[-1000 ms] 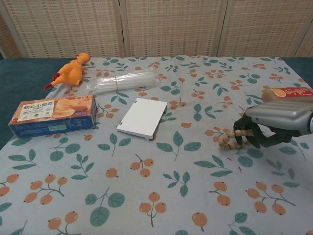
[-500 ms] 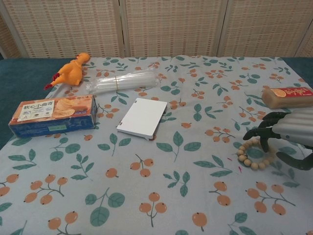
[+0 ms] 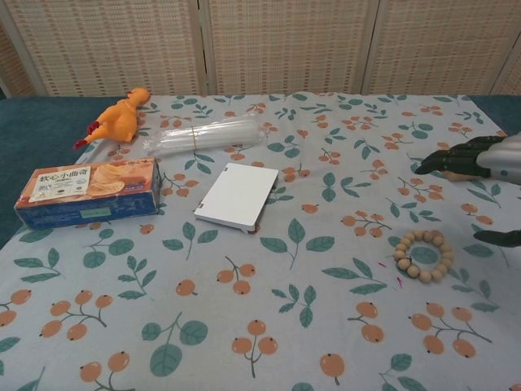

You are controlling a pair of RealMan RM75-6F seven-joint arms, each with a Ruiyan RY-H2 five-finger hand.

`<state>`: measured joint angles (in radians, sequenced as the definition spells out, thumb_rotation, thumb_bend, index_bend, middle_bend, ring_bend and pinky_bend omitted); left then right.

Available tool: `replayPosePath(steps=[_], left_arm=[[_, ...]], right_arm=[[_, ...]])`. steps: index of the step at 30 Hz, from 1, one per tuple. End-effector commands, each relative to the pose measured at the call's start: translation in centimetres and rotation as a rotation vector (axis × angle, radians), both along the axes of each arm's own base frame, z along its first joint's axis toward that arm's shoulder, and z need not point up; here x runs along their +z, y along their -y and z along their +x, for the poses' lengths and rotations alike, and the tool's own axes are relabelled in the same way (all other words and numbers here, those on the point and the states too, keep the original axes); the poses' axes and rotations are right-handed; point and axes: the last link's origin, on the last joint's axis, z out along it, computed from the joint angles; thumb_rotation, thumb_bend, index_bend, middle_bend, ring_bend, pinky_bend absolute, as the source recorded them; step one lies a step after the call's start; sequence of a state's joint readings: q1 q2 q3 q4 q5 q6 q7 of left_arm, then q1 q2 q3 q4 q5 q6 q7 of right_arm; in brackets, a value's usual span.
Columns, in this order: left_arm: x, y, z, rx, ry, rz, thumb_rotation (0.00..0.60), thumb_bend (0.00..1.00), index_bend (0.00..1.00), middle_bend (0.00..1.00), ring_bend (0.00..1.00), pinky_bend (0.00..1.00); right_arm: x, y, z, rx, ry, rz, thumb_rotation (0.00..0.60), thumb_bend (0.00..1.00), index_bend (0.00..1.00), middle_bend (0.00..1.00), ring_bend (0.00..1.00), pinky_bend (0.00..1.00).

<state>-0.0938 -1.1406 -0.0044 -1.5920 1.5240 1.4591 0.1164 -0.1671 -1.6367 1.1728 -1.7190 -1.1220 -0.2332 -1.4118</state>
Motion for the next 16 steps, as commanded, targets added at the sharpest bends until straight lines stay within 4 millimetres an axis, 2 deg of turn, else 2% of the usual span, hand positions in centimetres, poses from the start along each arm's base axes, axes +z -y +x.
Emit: replayPosePath(steps=[1,4,10,16], left_arm=[[0.0,0.0,0.0,0.002,-0.001,0.002,0.600,0.40,0.00,0.00,0.00,0.12],[0.0,0.0,-0.1,0.003,-0.003,0.004,0.600,0.40,0.00,0.00,0.00,0.12],[-0.2,0.0,0.0,0.003,-0.007,-0.007,0.600,0.40,0.00,0.00,0.00,0.12],[0.0,-0.1,-0.1,0.004,-0.007,0.006,0.600,0.40,0.00,0.00,0.00,0.12]], right_arm=[[0.8,0.4,0.4,0.018,-0.016,-0.040,0.456,0.28,0.00,0.00,0.00,0.00],[1.0,0.5,0.5,0.015,0.001,-0.048,0.456,0.28,0.00,0.00,0.00,0.00],[0.1,1.1,0.3,0.001,0.020,-0.031,0.458,0.28,0.00,0.00,0.00,0.00],[0.5,0.0,-0.5,-0.051,0.061,-0.059,0.460,0.28,0.00,0.00,0.00,0.00]])
